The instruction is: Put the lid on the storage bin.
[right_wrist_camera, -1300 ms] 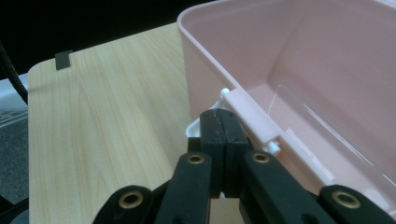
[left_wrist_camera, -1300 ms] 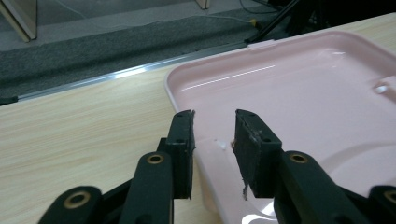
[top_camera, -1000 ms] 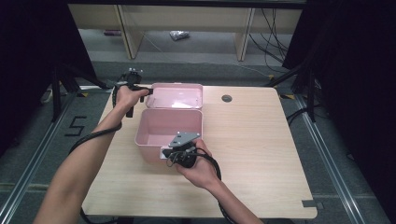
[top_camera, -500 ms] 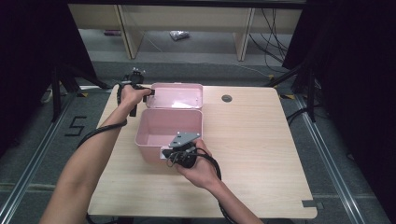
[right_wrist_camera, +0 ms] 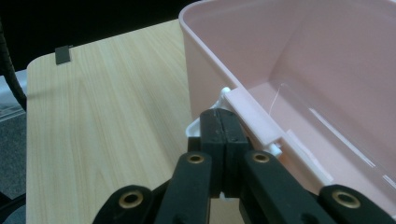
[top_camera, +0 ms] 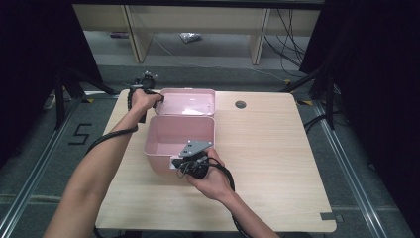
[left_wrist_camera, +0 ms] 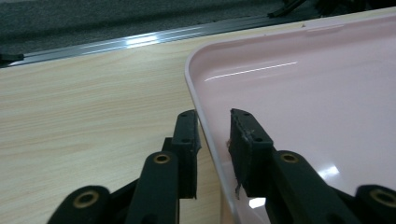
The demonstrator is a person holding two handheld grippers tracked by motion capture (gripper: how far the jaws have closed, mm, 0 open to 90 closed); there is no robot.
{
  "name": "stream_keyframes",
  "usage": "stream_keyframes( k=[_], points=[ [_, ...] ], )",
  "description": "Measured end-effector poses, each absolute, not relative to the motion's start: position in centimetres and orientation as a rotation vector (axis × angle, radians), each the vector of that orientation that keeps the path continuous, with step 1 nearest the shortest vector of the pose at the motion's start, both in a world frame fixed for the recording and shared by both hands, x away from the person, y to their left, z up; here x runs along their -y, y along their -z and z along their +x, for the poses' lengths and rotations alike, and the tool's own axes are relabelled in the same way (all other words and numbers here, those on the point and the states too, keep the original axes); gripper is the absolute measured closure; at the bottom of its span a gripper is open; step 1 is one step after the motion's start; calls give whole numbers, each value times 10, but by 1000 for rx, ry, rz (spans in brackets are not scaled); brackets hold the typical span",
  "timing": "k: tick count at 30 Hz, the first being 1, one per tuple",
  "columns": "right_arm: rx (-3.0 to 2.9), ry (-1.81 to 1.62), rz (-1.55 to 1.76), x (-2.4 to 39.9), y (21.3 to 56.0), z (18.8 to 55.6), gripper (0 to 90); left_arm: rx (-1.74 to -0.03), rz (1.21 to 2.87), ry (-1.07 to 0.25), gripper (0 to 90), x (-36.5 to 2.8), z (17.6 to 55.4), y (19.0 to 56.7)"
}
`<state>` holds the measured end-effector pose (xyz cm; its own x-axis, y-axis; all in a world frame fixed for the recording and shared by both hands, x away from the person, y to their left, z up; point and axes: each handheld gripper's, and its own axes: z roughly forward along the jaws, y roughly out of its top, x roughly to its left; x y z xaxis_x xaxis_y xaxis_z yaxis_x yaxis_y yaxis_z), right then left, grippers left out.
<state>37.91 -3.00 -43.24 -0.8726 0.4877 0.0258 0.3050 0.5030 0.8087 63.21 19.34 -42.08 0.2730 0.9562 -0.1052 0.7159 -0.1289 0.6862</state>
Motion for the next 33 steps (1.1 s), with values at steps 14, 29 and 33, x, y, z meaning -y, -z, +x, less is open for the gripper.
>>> stream_keyframes(
  k=[14,29,33],
  points=[
    [-2543,-1300,673,30,432,380,900,-1580,1901,-457,817,-192,634,418],
    [-2562,-1295,667,30,432,379,900,-1594,1816,-474,856,-192,627,403],
    [-2547,-1310,674,29,434,379,900,-1589,1800,-477,858,-192,624,400]
  ],
)
